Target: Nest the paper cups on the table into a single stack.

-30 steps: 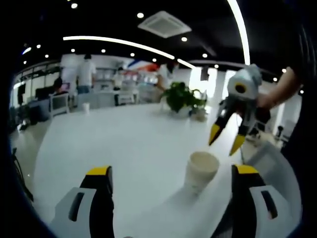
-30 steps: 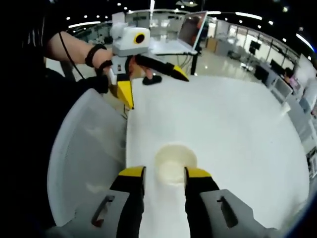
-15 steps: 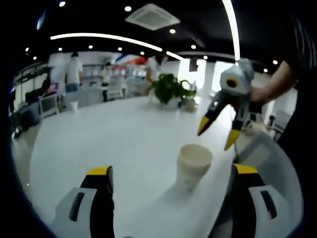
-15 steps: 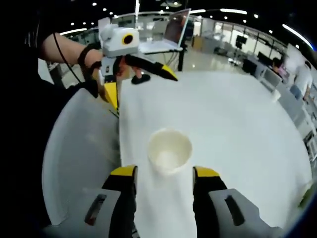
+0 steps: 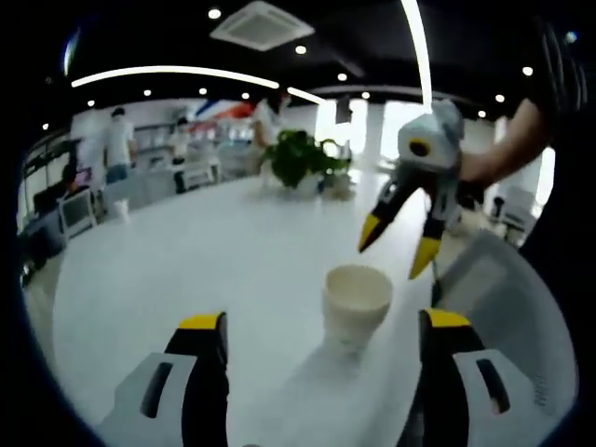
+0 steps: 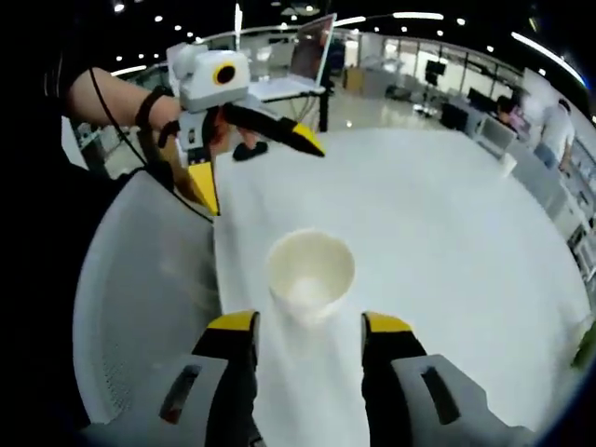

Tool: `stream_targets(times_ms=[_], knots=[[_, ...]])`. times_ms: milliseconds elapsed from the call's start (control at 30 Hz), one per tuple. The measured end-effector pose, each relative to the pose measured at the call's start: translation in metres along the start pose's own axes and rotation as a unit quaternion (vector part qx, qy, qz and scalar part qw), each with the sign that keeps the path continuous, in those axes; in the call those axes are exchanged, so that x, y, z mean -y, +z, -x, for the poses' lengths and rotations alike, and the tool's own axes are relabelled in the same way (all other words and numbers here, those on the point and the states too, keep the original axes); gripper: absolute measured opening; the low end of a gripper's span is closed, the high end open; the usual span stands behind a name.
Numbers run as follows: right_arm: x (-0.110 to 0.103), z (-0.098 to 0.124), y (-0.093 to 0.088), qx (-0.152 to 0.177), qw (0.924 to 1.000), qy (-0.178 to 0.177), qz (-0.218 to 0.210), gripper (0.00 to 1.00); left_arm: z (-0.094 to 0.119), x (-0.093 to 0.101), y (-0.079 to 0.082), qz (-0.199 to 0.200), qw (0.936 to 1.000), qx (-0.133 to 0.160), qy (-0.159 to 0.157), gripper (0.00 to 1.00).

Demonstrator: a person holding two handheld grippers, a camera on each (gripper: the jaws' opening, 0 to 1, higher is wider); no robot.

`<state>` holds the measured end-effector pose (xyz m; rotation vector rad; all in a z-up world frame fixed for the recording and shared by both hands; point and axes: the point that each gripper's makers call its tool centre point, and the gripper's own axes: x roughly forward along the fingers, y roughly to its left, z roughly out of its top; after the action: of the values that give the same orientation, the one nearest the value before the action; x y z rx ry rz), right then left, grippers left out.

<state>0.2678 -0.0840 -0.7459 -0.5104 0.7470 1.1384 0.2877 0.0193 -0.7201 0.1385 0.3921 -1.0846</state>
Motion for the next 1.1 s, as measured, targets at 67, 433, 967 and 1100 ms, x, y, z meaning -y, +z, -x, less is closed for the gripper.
stream_targets(times_ms=[67,433,967,1100], knots=[[0.001,-0.001,0.000,0.000,1.0000,-0.001,-0.003,0.41,-0.002,0.001,0.000,-0.011,0.9999,-0.002,-0.004,0.79],[0.003,-0.005,-0.002,-0.001,1.0000,0.004,-0.004,0.40,-0.015,0.006,-0.008,-0.006,0.9992,-0.028,-0.027,0.66],[0.003,-0.015,-0.005,-0.008,0.9999,0.005,0.001,0.41,-0.029,0.012,-0.021,-0.014,0.9981,-0.050,-0.033,0.57],[0.002,-0.019,-0.006,-0.011,0.9999,0.008,0.005,0.41,-0.032,0.015,-0.021,-0.020,0.9980,-0.050,-0.033,0.57]])
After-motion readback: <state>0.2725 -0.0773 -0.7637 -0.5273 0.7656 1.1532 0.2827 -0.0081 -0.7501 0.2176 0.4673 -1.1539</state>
